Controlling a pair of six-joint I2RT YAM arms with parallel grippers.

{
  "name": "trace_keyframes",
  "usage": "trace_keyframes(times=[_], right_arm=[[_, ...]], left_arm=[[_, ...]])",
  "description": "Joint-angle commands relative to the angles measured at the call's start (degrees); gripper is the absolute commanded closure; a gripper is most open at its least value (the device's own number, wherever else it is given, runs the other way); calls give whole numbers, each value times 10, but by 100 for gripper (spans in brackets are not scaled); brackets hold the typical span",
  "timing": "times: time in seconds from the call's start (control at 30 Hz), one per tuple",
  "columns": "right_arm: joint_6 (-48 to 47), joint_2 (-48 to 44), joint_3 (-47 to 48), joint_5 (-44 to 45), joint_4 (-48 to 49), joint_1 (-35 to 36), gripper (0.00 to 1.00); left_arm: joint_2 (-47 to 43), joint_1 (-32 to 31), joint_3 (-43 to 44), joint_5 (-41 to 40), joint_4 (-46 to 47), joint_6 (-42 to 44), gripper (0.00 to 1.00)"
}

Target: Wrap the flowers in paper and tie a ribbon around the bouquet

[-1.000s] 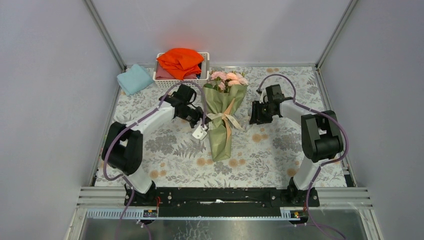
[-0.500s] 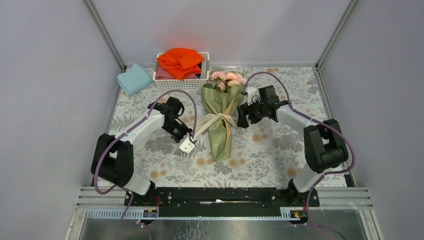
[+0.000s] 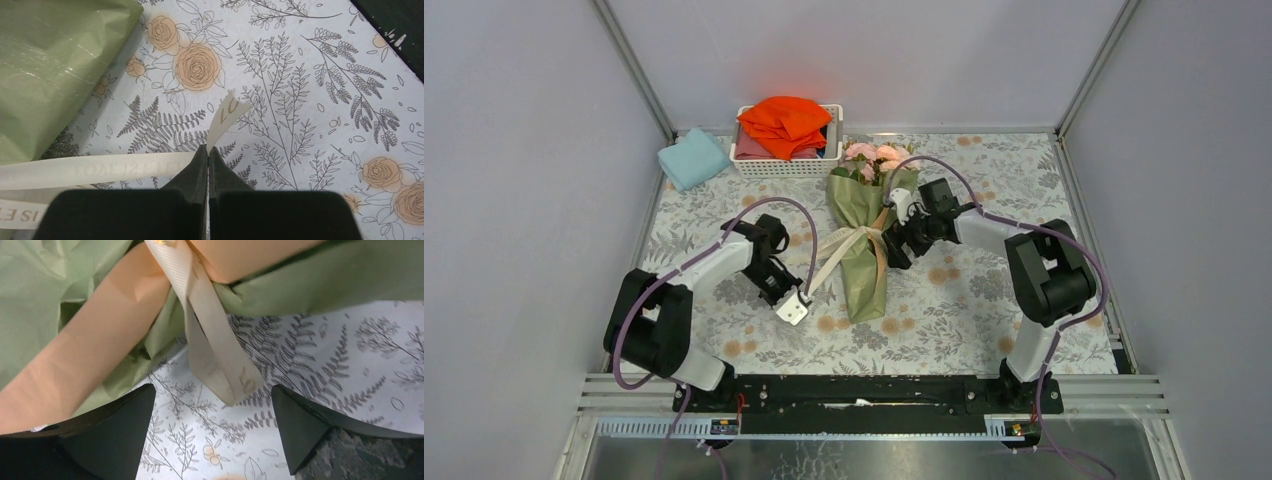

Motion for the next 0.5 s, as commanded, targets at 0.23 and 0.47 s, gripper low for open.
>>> trace_keyframes(times=[0.23, 0.47], right_arm=[[13, 9, 21, 74, 34, 25, 33], [14, 19, 38, 61, 17, 25, 56]], left_arm=[[-3, 32, 29, -20, 116, -159, 47], [51, 35, 15, -61, 423, -452, 37]])
